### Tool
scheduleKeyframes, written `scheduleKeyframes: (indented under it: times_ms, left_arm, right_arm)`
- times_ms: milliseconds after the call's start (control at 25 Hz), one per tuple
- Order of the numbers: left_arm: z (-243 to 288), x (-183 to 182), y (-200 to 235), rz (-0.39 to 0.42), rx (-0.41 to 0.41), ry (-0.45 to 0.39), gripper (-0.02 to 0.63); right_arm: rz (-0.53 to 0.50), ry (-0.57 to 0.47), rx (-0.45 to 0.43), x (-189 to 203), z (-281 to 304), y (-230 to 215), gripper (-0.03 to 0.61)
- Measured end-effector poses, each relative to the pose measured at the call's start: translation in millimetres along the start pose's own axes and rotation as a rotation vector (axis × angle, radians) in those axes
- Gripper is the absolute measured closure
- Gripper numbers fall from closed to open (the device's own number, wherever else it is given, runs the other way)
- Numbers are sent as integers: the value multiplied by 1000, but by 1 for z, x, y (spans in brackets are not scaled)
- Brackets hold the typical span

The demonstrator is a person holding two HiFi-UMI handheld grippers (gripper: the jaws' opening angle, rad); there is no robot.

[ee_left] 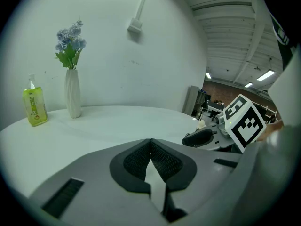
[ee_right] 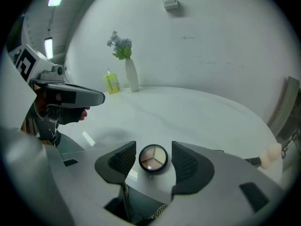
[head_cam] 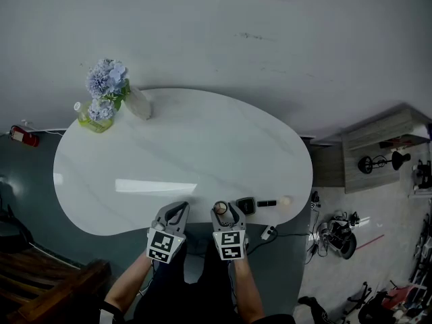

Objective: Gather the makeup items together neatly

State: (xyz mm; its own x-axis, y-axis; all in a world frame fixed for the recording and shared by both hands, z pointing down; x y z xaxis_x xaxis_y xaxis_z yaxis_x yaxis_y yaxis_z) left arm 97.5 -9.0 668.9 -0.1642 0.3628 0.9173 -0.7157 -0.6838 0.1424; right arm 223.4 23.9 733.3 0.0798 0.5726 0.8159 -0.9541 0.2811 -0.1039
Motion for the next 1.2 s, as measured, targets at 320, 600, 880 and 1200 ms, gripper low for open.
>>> scheduleKeyframes:
  times_ms: [320, 600, 880, 1200]
  left_arm:
    - [-9, -32, 2, 28, -15, -64, 597]
    - [-25, -74, 0, 57, -39, -141, 597]
    - [-44, -115, -6, 88, -64, -221, 597]
    - [-65, -156, -9, 136, -94, -300, 597]
  right_arm:
    - [-52, -130, -7, -59, -19, 2, 342]
    - [-86, -269, -41, -118, -44, 16, 354]
    - [-128, -397, -14, -169, -75, 17, 439]
    - [-119, -493, 1, -202, -103, 21, 511]
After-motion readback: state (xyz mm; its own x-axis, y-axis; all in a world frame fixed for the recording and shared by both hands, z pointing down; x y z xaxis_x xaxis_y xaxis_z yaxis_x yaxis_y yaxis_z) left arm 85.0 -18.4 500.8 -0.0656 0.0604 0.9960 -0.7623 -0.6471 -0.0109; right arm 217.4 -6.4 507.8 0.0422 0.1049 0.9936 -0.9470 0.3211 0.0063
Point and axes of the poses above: the fingertips, and each gripper's own axes: z forward along the fingers, y to its left, x out of its underside, the point moved 3 cm from there along -z, backward along the fingers, and after that the axes turned 10 degrees about -y, right-handed, at the moved point
